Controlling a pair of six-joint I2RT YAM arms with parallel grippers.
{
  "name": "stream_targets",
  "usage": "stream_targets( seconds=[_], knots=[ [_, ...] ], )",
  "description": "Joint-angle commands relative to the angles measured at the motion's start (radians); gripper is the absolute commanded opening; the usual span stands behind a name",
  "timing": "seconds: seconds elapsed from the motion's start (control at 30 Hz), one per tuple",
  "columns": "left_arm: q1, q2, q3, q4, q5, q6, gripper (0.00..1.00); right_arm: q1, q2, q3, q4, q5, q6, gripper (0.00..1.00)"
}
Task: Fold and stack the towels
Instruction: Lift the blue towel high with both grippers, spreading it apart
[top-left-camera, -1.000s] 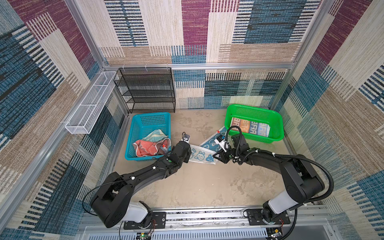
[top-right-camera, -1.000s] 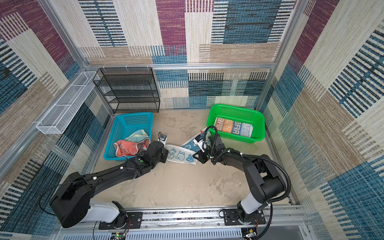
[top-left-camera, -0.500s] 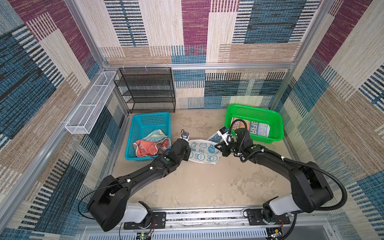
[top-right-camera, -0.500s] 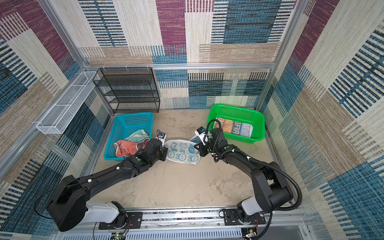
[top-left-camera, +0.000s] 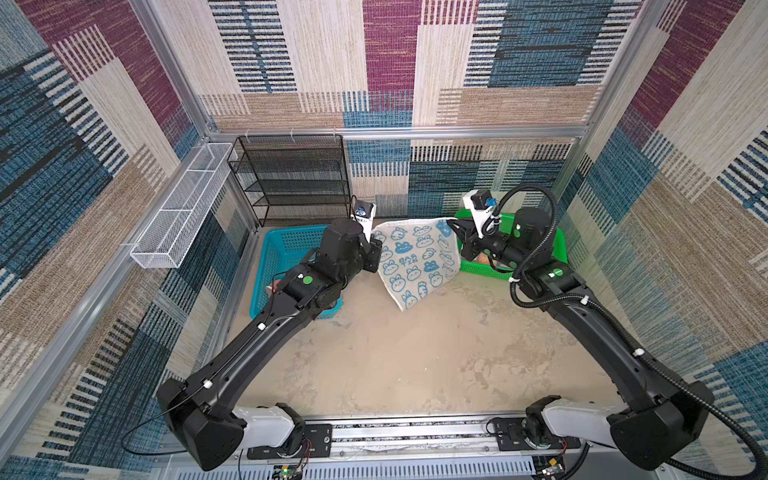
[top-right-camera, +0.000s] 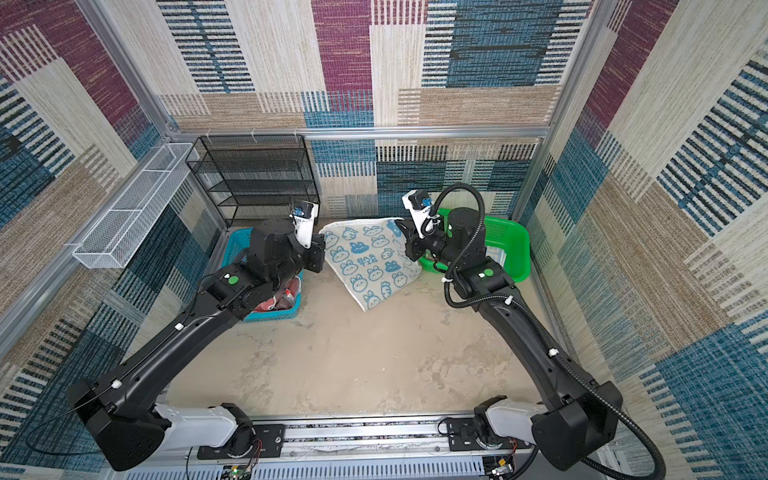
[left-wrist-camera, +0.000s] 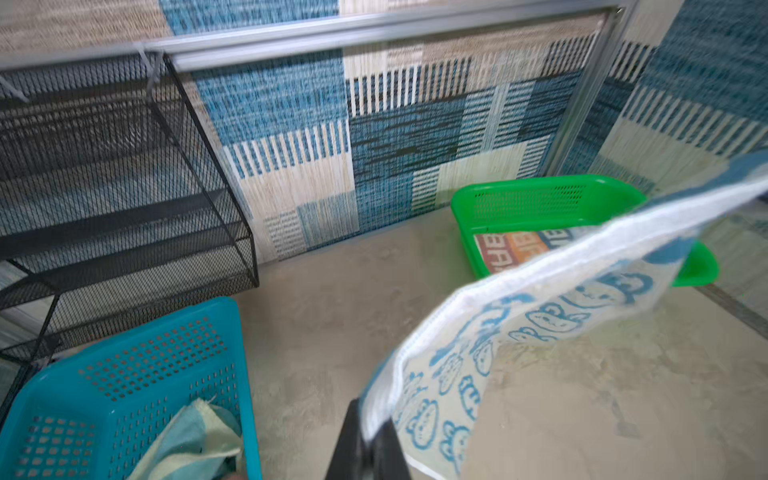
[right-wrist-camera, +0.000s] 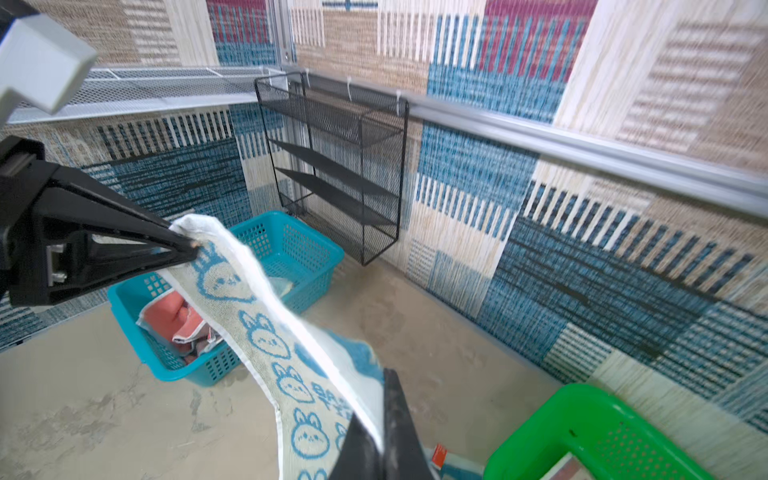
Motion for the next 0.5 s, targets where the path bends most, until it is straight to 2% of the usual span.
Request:
stream_targets(
  seconds=[0.0,0.27,0.47],
  knots=[
    [0.001,-0.040,0.051,-0.088,0.103,0.021,0.00,0.001,-0.045,0.028,-0.010,-0.022,-0.051,0.00],
    [-0.002,-0.146,0.167,-0.171,0.281,-0.004,0.00,0.001,-0.152,0.106,-0.040,-0.166,-0.072,0.00],
    [-0.007,-0.250,0.158,-0.160,0.367,-0.052,0.00,0.001,-0.192,0.131,-0.053,-0.235,-0.031,0.00]
  ],
)
